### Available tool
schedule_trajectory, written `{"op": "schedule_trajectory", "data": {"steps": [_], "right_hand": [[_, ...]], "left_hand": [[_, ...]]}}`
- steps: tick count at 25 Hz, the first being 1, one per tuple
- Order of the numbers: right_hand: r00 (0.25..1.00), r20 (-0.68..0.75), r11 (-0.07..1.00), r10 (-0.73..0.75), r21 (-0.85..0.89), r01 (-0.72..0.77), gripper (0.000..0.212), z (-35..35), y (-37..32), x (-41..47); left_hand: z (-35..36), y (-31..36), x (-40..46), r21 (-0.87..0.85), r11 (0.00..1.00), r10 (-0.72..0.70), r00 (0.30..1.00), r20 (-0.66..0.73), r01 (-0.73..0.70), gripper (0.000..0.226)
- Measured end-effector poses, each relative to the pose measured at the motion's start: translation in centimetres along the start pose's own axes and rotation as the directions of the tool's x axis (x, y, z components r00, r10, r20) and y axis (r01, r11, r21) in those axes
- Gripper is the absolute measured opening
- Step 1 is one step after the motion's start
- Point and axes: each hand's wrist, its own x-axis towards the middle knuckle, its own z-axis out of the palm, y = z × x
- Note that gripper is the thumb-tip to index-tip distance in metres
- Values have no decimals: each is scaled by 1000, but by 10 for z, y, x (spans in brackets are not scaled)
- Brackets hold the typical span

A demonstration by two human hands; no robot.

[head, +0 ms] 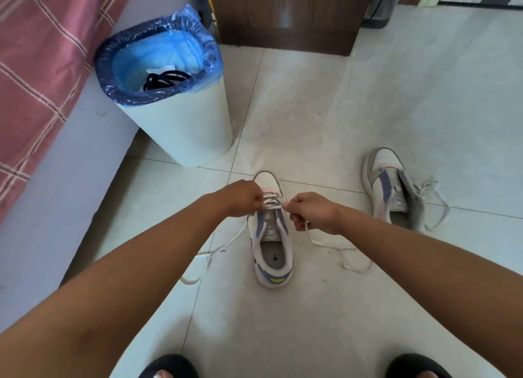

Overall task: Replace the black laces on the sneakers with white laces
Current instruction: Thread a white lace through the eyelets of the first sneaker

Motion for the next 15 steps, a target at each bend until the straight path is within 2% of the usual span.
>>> {"op": "schedule_trajectory", "data": {"steps": [2, 4, 9, 12, 15], "right_hand": [[1000, 12, 1000, 28, -3, -28, 21, -3, 2, 0], [999, 9, 999, 34, -26, -34, 22, -9, 2, 1], [1000, -29, 986, 3, -167, -8, 23, -26, 1, 0], [998, -60, 934, -15, -358, -7, 24, -33, 5, -1], [993, -114, 855, -21, -517, -41, 26, -38, 8, -3]], "left_hand": [[6, -11, -13, -49, 999, 16, 1000, -14, -17, 22], [4, -26, -27, -232, 973, -26, 999, -24, 19, 21], [-16, -59, -70, -574, 816, -113, 993, -33, 74, 19], [-27, -79, -94, -791, 609, -138, 990, -26, 64, 20], [-41, -110, -126, -934, 356, -207, 972, -111, -31, 28]]}}
